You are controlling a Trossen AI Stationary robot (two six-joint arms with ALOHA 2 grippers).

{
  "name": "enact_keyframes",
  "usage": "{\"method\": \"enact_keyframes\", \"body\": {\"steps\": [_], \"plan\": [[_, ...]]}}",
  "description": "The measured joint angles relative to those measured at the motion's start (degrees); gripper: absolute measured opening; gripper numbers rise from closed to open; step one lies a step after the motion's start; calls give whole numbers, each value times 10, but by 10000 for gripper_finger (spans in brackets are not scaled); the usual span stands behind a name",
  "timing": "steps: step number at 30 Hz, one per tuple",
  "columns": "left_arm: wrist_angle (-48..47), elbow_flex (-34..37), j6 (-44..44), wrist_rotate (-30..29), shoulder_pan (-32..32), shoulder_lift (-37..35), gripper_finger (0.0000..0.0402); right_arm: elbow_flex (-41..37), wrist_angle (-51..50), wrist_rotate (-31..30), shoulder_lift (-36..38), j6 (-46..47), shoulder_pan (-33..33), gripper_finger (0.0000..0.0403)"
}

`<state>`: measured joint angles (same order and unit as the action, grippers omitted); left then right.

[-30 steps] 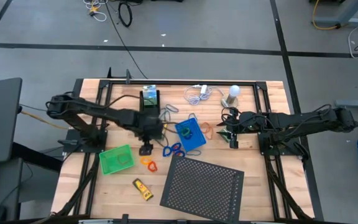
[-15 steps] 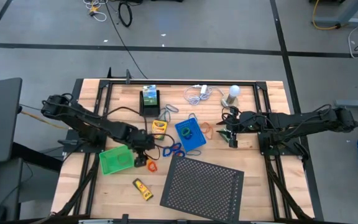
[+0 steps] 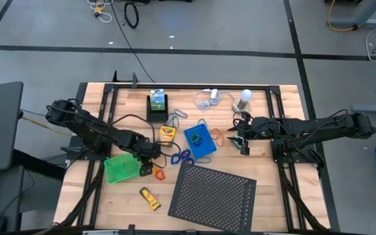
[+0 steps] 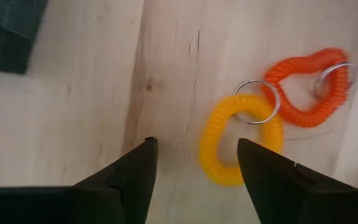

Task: Pick & Place Office Desk Supplies
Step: Put the yellow key band into the blue bin

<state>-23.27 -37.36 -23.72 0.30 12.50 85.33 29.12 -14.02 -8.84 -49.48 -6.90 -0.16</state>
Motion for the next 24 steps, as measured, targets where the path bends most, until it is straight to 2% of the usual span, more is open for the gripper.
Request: {"method": "enact_keyframes", "body": {"steps": [9,12,16,17,24], "plan": [[20,-2,-16,-16,7,32,195,0,0,0,0,0,0,164],[23,-2,-14,-23,11,33,145,0,0,0,0,0,0,164],[28,-1,-12,-42,18,34,37,0,0,0,0,0,0,164],[30,-1,-11,-41,20,34,23,0,0,0,0,0,0,164],[20,-10,4,-4,20,29,9,0,0,0,0,0,0,164]]}}
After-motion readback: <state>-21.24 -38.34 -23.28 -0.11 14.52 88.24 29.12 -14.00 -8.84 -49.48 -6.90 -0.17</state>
